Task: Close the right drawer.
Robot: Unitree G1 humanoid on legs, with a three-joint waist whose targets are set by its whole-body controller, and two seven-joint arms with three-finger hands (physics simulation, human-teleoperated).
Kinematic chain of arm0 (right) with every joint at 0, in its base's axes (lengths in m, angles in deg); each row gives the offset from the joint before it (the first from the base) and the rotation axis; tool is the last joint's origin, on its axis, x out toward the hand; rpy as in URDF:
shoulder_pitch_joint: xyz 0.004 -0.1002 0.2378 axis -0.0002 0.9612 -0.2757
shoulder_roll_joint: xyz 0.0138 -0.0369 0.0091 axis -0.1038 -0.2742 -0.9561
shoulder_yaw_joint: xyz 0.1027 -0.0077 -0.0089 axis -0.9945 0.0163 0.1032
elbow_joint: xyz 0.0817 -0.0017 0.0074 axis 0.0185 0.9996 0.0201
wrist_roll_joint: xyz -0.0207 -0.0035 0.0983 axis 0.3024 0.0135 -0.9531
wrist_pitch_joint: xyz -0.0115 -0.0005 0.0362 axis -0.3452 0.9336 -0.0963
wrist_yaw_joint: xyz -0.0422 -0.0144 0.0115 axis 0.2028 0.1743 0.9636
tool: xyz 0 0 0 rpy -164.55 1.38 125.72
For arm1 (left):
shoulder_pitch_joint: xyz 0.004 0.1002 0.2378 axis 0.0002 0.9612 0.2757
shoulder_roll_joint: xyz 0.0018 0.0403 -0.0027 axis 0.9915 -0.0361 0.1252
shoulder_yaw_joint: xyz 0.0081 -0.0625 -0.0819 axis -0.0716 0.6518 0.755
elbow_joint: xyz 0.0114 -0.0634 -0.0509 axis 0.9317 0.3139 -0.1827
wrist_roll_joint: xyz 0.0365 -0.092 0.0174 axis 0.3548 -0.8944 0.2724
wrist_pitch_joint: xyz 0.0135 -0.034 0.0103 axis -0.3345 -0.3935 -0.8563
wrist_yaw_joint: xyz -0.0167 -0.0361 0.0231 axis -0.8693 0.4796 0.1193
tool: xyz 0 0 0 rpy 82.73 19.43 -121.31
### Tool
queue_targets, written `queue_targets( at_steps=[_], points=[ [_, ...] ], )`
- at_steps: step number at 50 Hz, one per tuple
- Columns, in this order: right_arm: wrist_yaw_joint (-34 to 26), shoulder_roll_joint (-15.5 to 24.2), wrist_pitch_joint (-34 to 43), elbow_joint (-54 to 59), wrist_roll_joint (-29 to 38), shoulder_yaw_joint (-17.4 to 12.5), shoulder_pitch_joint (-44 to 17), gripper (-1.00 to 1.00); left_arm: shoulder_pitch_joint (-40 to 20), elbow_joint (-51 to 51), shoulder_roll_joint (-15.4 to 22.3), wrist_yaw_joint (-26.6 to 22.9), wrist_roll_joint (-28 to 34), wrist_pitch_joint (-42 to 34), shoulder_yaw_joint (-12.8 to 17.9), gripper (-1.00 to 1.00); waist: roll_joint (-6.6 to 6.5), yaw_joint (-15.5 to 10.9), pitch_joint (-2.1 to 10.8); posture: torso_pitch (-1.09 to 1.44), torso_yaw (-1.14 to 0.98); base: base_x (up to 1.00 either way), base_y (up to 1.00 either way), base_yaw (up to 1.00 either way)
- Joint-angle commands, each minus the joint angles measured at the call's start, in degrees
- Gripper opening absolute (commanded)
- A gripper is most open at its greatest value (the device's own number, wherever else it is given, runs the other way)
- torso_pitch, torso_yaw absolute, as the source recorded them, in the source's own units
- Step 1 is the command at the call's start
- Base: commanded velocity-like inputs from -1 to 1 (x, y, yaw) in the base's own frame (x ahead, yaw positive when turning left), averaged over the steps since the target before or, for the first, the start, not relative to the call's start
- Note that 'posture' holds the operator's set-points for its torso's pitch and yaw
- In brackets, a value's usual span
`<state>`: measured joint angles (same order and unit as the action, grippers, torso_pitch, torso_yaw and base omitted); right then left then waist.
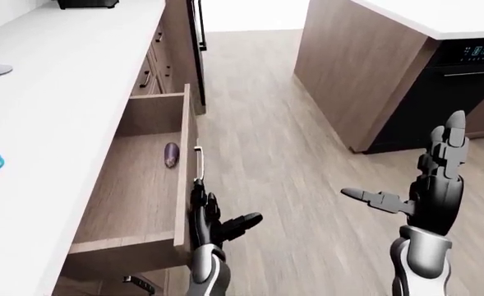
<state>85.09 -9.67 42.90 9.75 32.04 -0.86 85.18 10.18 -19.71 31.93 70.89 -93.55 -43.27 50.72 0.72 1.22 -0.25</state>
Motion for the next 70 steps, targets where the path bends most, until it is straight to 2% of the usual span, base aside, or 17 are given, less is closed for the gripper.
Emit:
queue_targets(
  at_steps=[1,41,44,61,70],
  points=[
    [0.19,0.58,-1.36,-2.30,-0.04,-0.41,-0.88,1.00,0.03,-1.18,0.28,2.00,-1.17,0.97,2.42,1.00,0.42,-0.36,0.60,0.00,0.00,0.00,0.00,0.00],
    [0.34,0.64,-1.20,-2.51,0.05,-0.57,-0.93,1.00,-2.02,-0.64,2.56,2.70,-6.49,1.34,10.76,1.00,0.01,-0.15,0.58,0.00,0.00,0.00,0.00,0.00],
    [0.44,0.59,-1.67,-1.81,0.15,-0.42,-1.02,1.00,-2.55,0.46,3.04,2.45,-7.37,1.83,12.15,1.00,-0.03,-0.13,0.57,0.00,0.00,0.00,0.00,0.00],
    [0.36,0.66,-1.48,-1.88,0.12,-0.31,-1.06,1.00,-2.91,0.90,4.53,2.74,-9.91,2.75,15.87,1.00,-0.31,-0.17,0.75,0.00,0.00,0.00,0.00,0.00],
    [0.33,0.74,-1.22,-1.87,0.08,-0.32,-1.25,1.00,-3.85,-0.49,5.70,4.66,-13.05,1.95,18.67,1.00,-0.32,-0.32,0.75,0.00,0.00,0.00,0.00,0.00]
  ],
)
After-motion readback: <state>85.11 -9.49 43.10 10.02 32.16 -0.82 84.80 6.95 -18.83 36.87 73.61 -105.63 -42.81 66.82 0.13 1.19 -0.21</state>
